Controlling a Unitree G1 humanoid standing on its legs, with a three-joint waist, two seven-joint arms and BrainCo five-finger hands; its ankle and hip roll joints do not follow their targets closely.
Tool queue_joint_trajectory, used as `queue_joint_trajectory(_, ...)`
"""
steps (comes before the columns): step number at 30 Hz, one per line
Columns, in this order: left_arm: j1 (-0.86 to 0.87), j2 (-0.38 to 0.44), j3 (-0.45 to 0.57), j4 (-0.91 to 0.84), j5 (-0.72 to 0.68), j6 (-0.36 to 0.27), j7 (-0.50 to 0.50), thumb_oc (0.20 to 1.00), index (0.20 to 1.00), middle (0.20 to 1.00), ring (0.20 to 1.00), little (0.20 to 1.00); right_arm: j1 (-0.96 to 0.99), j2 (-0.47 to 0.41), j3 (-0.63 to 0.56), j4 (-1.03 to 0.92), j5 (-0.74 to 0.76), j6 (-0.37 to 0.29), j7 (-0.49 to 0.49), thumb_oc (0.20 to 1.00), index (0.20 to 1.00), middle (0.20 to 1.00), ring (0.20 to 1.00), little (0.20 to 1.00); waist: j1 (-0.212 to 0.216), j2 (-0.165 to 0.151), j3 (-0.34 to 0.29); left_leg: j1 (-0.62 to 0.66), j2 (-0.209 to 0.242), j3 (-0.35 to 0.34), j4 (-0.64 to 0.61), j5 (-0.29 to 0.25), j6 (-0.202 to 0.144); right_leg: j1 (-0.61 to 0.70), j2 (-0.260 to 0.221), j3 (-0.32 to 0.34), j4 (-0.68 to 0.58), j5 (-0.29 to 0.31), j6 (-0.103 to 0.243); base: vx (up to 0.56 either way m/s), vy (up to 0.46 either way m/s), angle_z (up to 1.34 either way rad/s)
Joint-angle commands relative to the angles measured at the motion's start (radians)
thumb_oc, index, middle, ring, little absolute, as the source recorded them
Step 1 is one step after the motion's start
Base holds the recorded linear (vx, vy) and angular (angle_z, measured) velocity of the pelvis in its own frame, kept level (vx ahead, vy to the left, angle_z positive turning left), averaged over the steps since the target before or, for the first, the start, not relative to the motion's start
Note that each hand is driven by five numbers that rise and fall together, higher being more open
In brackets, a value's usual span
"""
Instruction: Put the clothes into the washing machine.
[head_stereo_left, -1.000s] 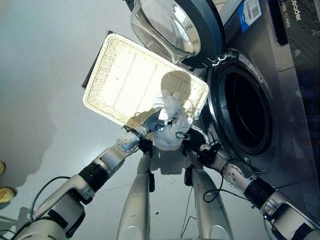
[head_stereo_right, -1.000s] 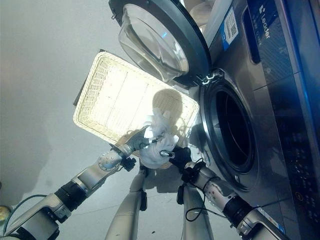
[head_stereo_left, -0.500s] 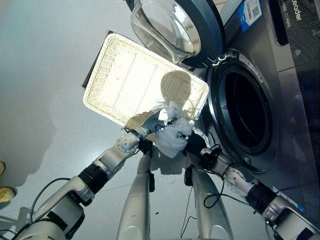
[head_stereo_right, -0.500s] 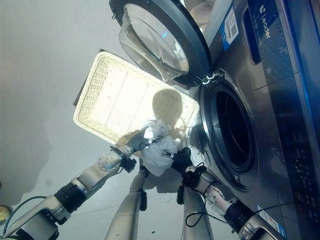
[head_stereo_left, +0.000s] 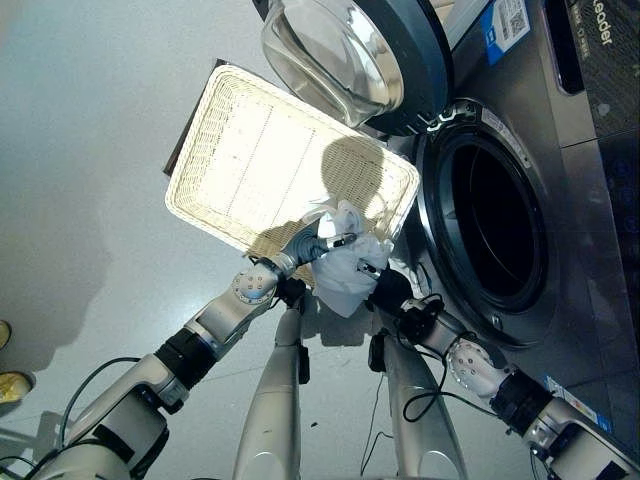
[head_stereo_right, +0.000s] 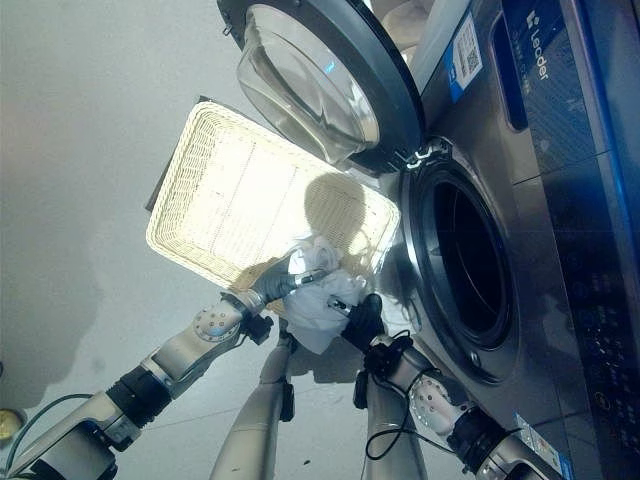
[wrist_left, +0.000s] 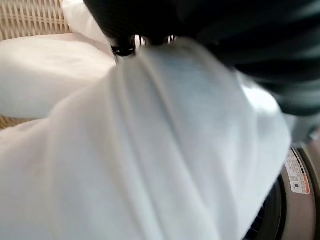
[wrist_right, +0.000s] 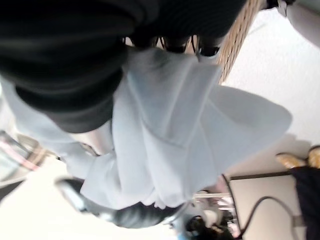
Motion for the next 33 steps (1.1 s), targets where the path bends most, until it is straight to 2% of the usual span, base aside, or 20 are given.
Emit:
queue_joint_trajectory(1, 0.078, -0.073, -0.013, -0.110, -0.053, -0.022, 0.048, 1.000, 1.000, 1.000, 1.000, 1.000, -0.048, 0.099, -0.027, -0.159, 0.139, -0.100, 0.082, 0.200, 0.200, 0.200, 0.200, 0.200, -0.014, 0.022, -0.003, -0.011, -0.080, 0.085, 0.049, -0.045, 0.041, 0.000, 0.036, 0.002, 0.039, -0.018, 0.072, 0.00, 0.000, 0.00)
queue_joint_trajectory(4, 0.078, -0.073, -0.013, -0.110, -0.053, -0.022, 0.048, 1.000, 1.000, 1.000, 1.000, 1.000, -0.048, 0.099, -0.027, -0.159, 0.139, -0.100, 0.082, 0.200, 0.200, 0.200, 0.200, 0.200, -0.014, 0.022, -0.003, -0.011, -0.080, 0.085, 0.049, -0.045, 0.041, 0.000, 0.036, 0.002, 0.039, -0.018, 0.072, 0.00, 0.000, 0.00)
queue_joint_trajectory(5, 0.090, -0.083, 0.017, -0.065, -0.078, -0.060, 0.151, 1.000, 1.000, 1.000, 1.000, 1.000, -0.033, 0.123, -0.073, -0.122, 0.248, -0.136, 0.109, 0.200, 0.200, 0.200, 0.200, 0.200, -0.018, 0.024, -0.003, -0.003, -0.078, 0.088, 0.049, -0.047, 0.040, 0.006, 0.038, 0.007, 0.040, -0.021, 0.069, 0.00, 0.000, 0.00)
queue_joint_trajectory(6, 0.090, -0.083, 0.017, -0.065, -0.078, -0.060, 0.151, 1.000, 1.000, 1.000, 1.000, 1.000, -0.033, 0.123, -0.073, -0.122, 0.248, -0.136, 0.109, 0.200, 0.200, 0.200, 0.200, 0.200, -0.018, 0.024, -0.003, -0.003, -0.078, 0.088, 0.049, -0.047, 0.040, 0.006, 0.038, 0.007, 0.040, -0.021, 0.069, -0.01, -0.048, 0.00)
queue_joint_trajectory(7, 0.127, -0.112, 0.081, 0.042, -0.072, -0.160, 0.345, 1.000, 1.000, 1.000, 1.000, 1.000, -0.014, 0.158, -0.167, -0.040, 0.418, -0.220, 0.142, 0.200, 0.200, 0.200, 0.200, 0.200, -0.021, 0.026, -0.003, 0.009, -0.075, 0.091, 0.051, -0.052, 0.037, 0.015, 0.042, 0.014, 0.044, -0.027, 0.069, 0.00, 0.000, 0.00)
queue_joint_trajectory(9, 0.127, -0.112, 0.081, 0.042, -0.072, -0.160, 0.345, 1.000, 1.000, 1.000, 1.000, 1.000, -0.014, 0.158, -0.167, -0.040, 0.418, -0.220, 0.142, 0.200, 0.200, 0.200, 0.200, 0.200, -0.021, 0.026, -0.003, 0.009, -0.075, 0.091, 0.051, -0.052, 0.037, 0.015, 0.042, 0.014, 0.044, -0.027, 0.069, 0.00, -0.011, -0.06)
queue_joint_trajectory(10, 0.153, -0.126, 0.128, 0.089, -0.108, -0.208, 0.429, 1.000, 1.000, 1.000, 1.000, 1.000, -0.007, 0.171, -0.231, 0.003, 0.508, -0.282, 0.151, 0.200, 0.200, 0.200, 0.200, 0.200, -0.022, 0.031, -0.003, 0.017, -0.074, 0.093, 0.053, -0.055, 0.033, 0.021, 0.044, 0.015, 0.049, -0.033, 0.069, 0.00, -0.054, -0.24)
queue_joint_trajectory(11, 0.212, -0.135, 0.217, 0.166, -0.194, -0.254, 0.428, 1.000, 1.000, 1.000, 1.000, 1.000, -0.025, 0.164, -0.399, 0.117, 0.634, -0.327, 0.136, 0.200, 0.200, 0.200, 0.200, 0.200, -0.017, 0.051, -0.003, 0.035, -0.073, 0.100, 0.054, -0.064, 0.026, 0.037, 0.037, 0.010, 0.053, -0.041, 0.068, 0.00, -0.060, -0.23)
queue_joint_trajectory(13, 0.228, -0.133, 0.239, 0.188, -0.238, -0.260, 0.412, 1.000, 1.000, 1.000, 1.000, 1.000, -0.044, 0.148, -0.467, 0.165, 0.675, -0.327, 0.130, 0.200, 0.200, 0.200, 0.200, 0.200, -0.015, 0.060, -0.003, 0.043, -0.073, 0.101, 0.052, -0.067, 0.024, 0.044, 0.033, 0.008, 0.055, -0.045, 0.068, 0.01, -0.025, -0.09)
queue_joint_trajectory(15, 0.261, -0.144, 0.301, 0.248, -0.325, -0.279, 0.349, 1.000, 1.000, 1.000, 1.000, 1.000, -0.114, 0.116, -0.617, 0.241, 0.675, -0.354, 0.057, 0.200, 0.200, 0.200, 0.200, 0.200, -0.008, 0.091, -0.003, 0.047, -0.077, 0.105, 0.052, -0.068, 0.019, 0.046, 0.025, 0.005, 0.060, -0.052, 0.067, 0.00, 0.000, 0.00)
queue_joint_trajectory(17, 0.271, -0.149, 0.311, 0.268, -0.340, -0.286, 0.334, 1.000, 1.000, 1.000, 1.000, 1.000, -0.138, 0.100, -0.656, 0.264, 0.675, -0.361, 0.042, 0.200, 0.200, 0.200, 0.200, 0.200, -0.006, 0.103, -0.003, 0.051, -0.078, 0.106, 0.050, -0.069, 0.017, 0.047, 0.023, 0.004, 0.063, -0.057, 0.066, 0.00, 0.010, -0.03)
queue_joint_trajectory(18, 0.288, -0.157, 0.325, 0.282, -0.357, -0.283, 0.323, 1.000, 1.000, 1.000, 1.000, 1.000, -0.177, 0.078, -0.713, 0.289, 0.675, -0.400, 0.004, 0.200, 0.200, 0.200, 0.200, 0.200, -0.004, 0.120, -0.003, 0.057, -0.082, 0.105, 0.051, -0.072, 0.016, 0.051, 0.021, 0.005, 0.070, -0.067, 0.064, 0.01, 0.021, -0.03)
queue_joint_trajectory(23, 0.333, -0.171, 0.346, 0.339, -0.382, -0.302, 0.298, 1.000, 1.000, 1.000, 1.000, 1.000, -0.273, -0.001, -0.838, 0.347, 0.675, -0.527, -0.098, 0.200, 0.200, 0.200, 0.200, 0.200, 0.000, 0.163, -0.003, 0.079, -0.088, 0.106, 0.060, -0.088, 0.014, 0.066, 0.016, 0.008, 0.094, -0.103, 0.058, 0.02, 0.024, 0.02)
queue_joint_trajectory(29, 0.333, -0.171, 0.349, 0.342, -0.383, -0.303, 0.296, 1.000, 1.000, 1.000, 1.000, 1.000, -0.280, -0.007, -0.844, 0.349, 0.675, -0.534, -0.104, 0.200, 0.200, 0.200, 0.200, 0.200, 0.001, 0.166, -0.003, 0.072, -0.088, 0.107, 0.061, -0.082, 0.014, 0.060, 0.016, 0.007, 0.094, -0.097, 0.056, 0.00, -0.002, -0.04)
queue_joint_trajectory(31, 0.389, -0.184, 0.366, 0.434, -0.390, -0.333, 0.238, 1.000, 1.000, 1.000, 1.000, 1.000, -0.398, -0.164, -0.994, 0.373, 0.675, -0.860, -0.286, 0.200, 0.200, 0.200, 0.200, 0.200, -0.002, 0.212, -0.003, 0.093, -0.088, 0.107, 0.079, -0.094, 0.007, 0.071, 0.019, 0.013, 0.163, -0.164, 0.039, 0.11, -0.036, -0.05)
queue_joint_trajectory(33, 0.401, -0.179, 0.354, 0.454, -0.386, -0.336, 0.230, 1.000, 1.000, 1.000, 1.000, 1.000, -0.443, -0.246, -1.032, 0.357, 0.675, -1.035, -0.350, 0.200, 0.200, 0.200, 0.200, 0.200, -0.008, 0.232, -0.003, 0.084, -0.085, 0.108, 0.084, -0.086, 0.005, 0.056, 0.026, 0.019, 0.200, -0.183, 0.025, 0.05, -0.031, -0.12)
